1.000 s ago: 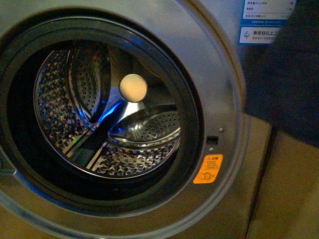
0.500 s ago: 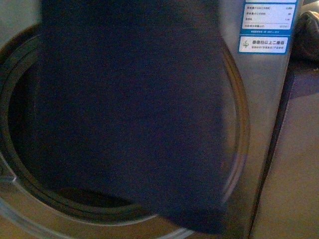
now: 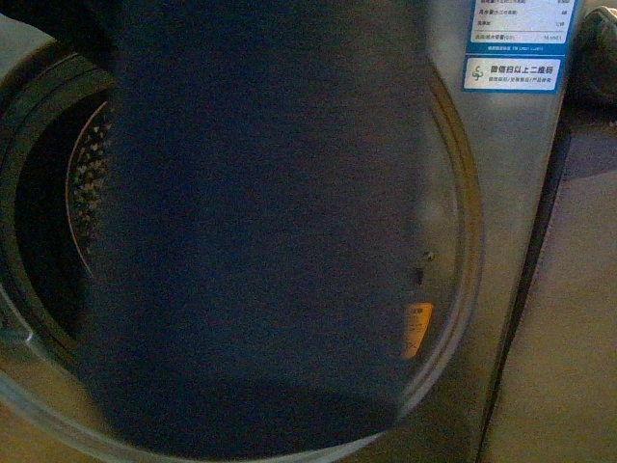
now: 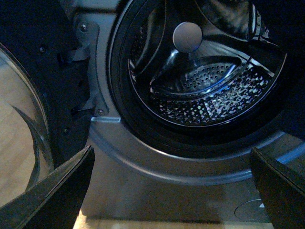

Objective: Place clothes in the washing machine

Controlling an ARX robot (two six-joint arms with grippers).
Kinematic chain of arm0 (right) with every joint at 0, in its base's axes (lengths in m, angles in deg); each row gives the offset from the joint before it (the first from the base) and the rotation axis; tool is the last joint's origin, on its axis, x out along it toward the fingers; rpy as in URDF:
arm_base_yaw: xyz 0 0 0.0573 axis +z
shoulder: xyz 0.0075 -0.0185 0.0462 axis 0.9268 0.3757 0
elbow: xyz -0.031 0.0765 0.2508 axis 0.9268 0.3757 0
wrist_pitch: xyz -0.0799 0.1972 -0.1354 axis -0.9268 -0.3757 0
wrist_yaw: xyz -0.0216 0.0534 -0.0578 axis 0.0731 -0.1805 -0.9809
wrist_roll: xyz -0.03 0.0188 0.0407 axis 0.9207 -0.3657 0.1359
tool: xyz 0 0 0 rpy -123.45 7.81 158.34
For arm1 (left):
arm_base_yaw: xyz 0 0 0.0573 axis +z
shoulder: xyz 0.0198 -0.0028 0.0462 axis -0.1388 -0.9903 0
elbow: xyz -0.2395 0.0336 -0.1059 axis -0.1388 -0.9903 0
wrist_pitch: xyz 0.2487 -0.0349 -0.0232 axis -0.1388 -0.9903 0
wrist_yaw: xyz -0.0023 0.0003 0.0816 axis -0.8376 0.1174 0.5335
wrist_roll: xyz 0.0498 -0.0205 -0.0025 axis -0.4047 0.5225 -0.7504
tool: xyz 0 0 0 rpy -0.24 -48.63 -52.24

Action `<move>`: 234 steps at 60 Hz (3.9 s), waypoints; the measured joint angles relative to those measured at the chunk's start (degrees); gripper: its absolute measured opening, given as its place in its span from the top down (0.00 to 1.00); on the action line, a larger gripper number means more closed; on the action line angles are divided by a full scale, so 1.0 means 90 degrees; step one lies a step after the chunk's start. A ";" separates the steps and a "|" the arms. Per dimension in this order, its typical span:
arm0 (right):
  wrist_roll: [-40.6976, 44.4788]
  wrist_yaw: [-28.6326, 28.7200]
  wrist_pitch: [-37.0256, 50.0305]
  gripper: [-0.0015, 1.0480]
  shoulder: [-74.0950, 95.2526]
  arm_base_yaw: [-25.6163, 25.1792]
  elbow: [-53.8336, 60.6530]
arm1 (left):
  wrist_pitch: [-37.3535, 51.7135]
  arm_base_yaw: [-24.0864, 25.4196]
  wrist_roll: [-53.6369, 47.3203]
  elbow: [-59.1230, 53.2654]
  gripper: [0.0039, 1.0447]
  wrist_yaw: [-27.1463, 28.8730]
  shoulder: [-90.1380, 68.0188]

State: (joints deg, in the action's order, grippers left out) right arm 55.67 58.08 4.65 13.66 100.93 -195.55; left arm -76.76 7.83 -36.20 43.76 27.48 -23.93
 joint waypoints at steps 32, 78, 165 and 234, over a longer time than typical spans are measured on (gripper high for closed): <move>0.0000 -0.0015 0.0000 0.87 0.0000 -0.0007 0.0000 | 0.3412 0.1841 0.2708 0.2448 0.06 -0.4320 -0.3730; 0.0002 -0.0022 0.0000 0.87 0.0000 -0.0007 0.0000 | 0.5797 -0.0197 0.4301 0.6074 0.06 -0.5360 -0.7922; 0.0022 -0.0078 0.0005 0.84 0.0000 -0.0027 -0.0010 | 0.2987 -0.3128 0.1605 0.7796 0.12 -0.0248 -0.8592; 0.0304 -0.1443 0.0937 0.07 -0.0228 0.0090 0.0454 | 0.4563 -0.0911 0.2521 0.3281 0.88 -0.0911 -0.6875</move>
State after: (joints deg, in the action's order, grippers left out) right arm 58.40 45.10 13.09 11.61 101.74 -191.46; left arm -35.69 -0.36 -13.51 73.29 19.29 -85.81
